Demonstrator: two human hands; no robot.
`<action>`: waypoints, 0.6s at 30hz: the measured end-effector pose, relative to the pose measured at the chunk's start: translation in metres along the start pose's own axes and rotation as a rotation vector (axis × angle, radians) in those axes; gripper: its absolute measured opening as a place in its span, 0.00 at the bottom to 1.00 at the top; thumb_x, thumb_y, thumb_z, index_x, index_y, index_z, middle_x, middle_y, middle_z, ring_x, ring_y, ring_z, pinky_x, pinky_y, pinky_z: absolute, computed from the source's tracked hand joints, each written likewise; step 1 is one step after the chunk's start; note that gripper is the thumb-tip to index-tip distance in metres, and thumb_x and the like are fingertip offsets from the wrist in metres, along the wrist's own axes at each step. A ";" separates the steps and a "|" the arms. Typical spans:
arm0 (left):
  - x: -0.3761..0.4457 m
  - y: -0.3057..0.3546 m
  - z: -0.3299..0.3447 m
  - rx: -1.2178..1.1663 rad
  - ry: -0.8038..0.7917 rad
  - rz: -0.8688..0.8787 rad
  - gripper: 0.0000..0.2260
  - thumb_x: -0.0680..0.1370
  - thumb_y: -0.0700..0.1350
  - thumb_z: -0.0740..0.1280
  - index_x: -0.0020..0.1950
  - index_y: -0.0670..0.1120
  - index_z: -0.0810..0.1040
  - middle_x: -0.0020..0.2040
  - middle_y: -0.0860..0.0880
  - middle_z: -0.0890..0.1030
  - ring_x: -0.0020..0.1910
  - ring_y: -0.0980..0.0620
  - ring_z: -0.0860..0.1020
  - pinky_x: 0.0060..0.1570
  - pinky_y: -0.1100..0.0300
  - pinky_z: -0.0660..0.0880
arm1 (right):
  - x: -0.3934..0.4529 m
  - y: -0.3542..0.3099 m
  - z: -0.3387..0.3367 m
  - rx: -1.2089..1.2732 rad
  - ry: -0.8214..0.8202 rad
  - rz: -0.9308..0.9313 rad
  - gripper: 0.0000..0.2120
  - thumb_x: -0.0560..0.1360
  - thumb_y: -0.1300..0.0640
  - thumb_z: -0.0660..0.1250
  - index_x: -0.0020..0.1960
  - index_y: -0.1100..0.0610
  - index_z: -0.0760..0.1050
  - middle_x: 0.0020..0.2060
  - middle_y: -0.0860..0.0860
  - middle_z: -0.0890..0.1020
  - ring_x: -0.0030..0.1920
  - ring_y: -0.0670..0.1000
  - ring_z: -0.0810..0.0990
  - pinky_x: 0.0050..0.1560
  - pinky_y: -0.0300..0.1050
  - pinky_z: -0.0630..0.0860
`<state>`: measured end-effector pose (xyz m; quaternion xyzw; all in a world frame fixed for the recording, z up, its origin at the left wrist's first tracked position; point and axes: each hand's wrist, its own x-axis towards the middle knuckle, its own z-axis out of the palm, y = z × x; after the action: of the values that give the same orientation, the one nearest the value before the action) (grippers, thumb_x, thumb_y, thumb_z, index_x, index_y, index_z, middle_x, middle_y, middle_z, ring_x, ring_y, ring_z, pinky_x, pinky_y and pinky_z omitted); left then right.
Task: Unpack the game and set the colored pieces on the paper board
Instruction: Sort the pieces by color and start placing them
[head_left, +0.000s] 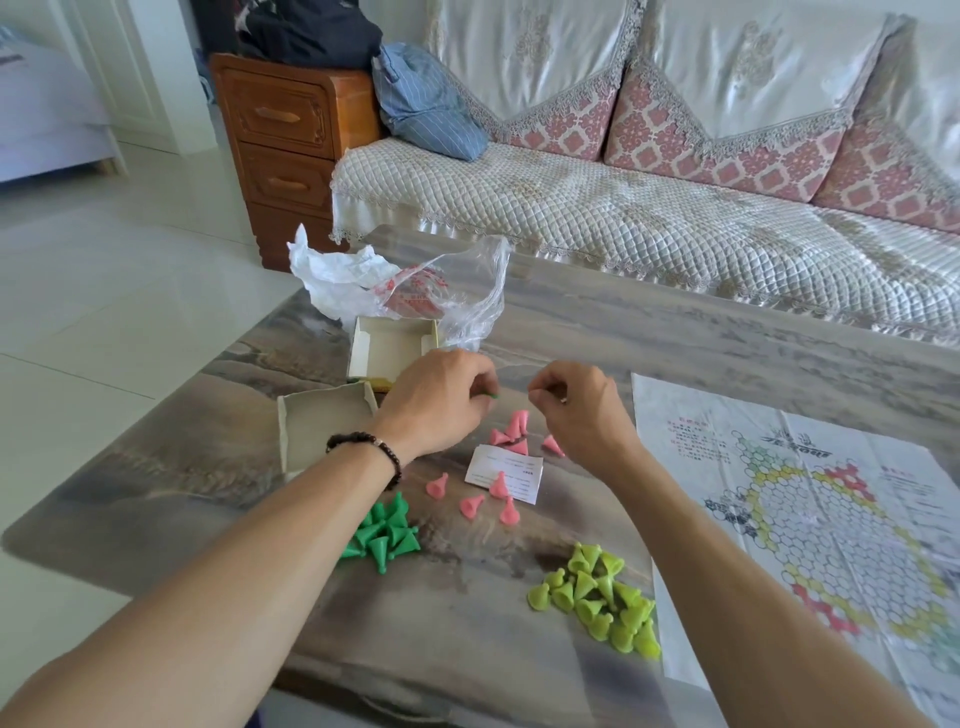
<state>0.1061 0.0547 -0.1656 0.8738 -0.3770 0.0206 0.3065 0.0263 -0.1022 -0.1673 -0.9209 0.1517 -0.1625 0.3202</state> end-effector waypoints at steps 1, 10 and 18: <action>-0.009 -0.001 -0.006 -0.040 0.017 0.002 0.03 0.74 0.42 0.70 0.44 0.50 0.81 0.38 0.56 0.82 0.41 0.55 0.81 0.47 0.55 0.78 | -0.006 -0.006 -0.001 0.036 -0.007 -0.014 0.06 0.75 0.64 0.64 0.43 0.58 0.79 0.36 0.49 0.81 0.36 0.47 0.78 0.38 0.41 0.75; -0.107 -0.014 -0.056 -0.187 0.073 -0.099 0.08 0.69 0.40 0.76 0.42 0.51 0.82 0.34 0.54 0.80 0.32 0.58 0.78 0.37 0.63 0.76 | -0.073 -0.056 0.027 0.031 -0.164 -0.103 0.10 0.70 0.64 0.70 0.49 0.54 0.76 0.37 0.45 0.79 0.35 0.42 0.76 0.34 0.27 0.69; -0.160 -0.029 -0.075 -0.014 -0.041 -0.191 0.11 0.72 0.41 0.74 0.54 0.49 0.84 0.44 0.53 0.84 0.40 0.63 0.80 0.41 0.75 0.74 | -0.097 -0.067 0.042 -0.107 -0.347 -0.139 0.06 0.70 0.63 0.69 0.45 0.54 0.79 0.38 0.45 0.78 0.39 0.45 0.76 0.35 0.30 0.68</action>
<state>0.0256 0.2148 -0.1626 0.9038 -0.2982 -0.0294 0.3054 -0.0333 0.0077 -0.1751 -0.9591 0.0389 -0.0146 0.2801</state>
